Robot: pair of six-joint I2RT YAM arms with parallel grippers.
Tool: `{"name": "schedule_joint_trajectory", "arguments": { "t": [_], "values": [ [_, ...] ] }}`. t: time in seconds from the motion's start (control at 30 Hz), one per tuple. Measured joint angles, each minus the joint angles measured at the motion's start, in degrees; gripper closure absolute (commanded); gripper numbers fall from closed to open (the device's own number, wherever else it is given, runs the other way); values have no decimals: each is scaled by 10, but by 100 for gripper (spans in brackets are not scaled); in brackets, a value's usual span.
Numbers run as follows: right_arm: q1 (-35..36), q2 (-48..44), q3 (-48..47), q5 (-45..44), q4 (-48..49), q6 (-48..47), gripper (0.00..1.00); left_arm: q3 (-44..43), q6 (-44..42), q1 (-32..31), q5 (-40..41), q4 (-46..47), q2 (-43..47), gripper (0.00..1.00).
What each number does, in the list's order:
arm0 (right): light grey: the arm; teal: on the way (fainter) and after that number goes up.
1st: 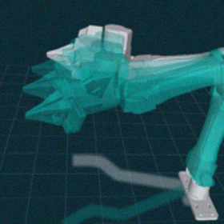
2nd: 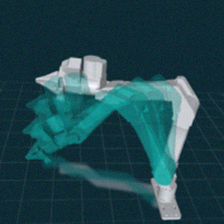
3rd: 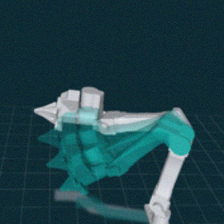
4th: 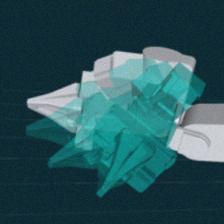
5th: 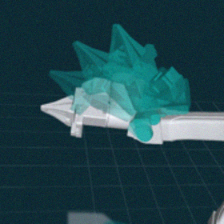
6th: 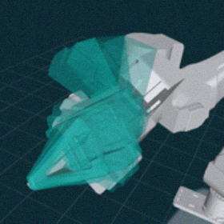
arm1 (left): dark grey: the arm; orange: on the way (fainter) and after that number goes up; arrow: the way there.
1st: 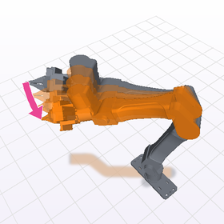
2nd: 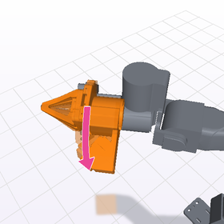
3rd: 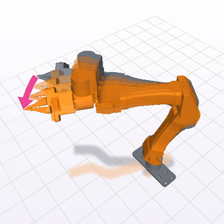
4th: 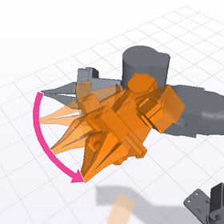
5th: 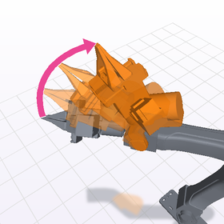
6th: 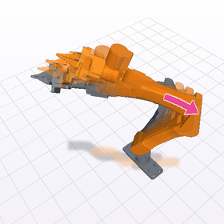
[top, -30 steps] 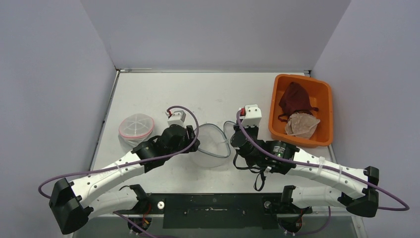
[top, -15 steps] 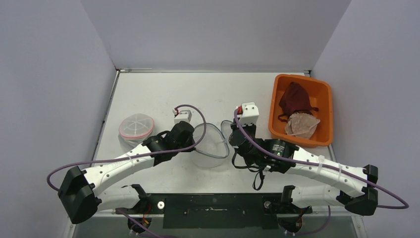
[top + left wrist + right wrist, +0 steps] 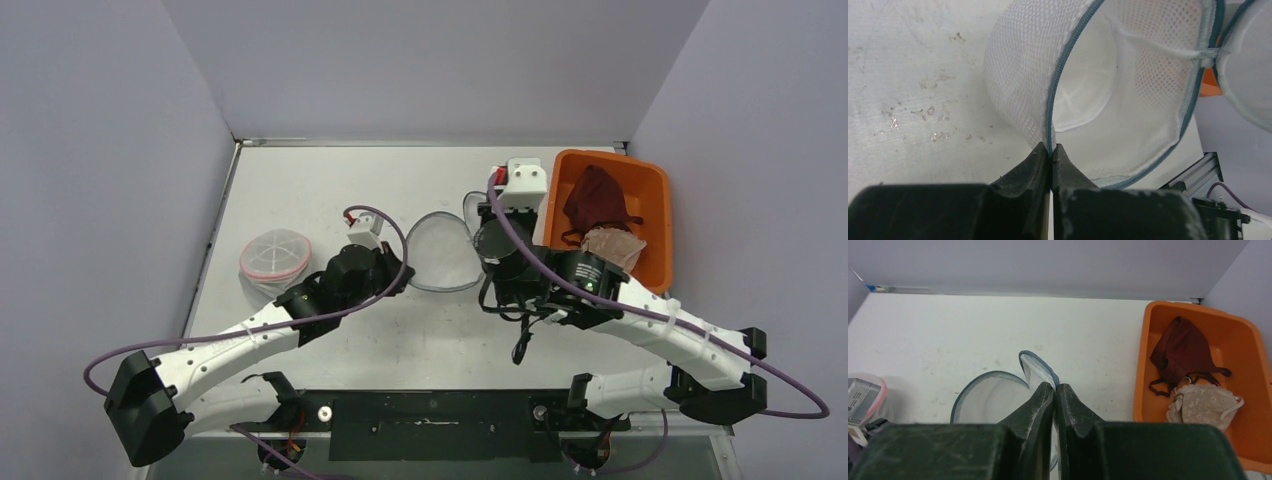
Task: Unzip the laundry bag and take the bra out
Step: Close the laundry bag at the center of the board.
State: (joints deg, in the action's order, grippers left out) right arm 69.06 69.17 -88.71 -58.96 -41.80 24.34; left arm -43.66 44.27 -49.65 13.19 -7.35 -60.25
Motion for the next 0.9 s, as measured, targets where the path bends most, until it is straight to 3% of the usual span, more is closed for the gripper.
{"name": "schedule_joint_trajectory", "arguments": {
  "t": [0.17, 0.5, 0.7, 0.9],
  "values": [
    [0, 46, 54, -13, -8, 10, 95, 45, 16, 2, -14, 16, -41, 100],
    [0, 103, 108, 6, -18, 36, 95, 43, 21, 18, -49, 5, -65, 100],
    [-8, 103, 136, 70, 39, 46, 95, 50, 28, 18, -67, 19, -71, 100],
    [-19, 108, 187, 134, 116, 70, 95, 113, 37, 18, -78, 56, -63, 100]
  ]
}}
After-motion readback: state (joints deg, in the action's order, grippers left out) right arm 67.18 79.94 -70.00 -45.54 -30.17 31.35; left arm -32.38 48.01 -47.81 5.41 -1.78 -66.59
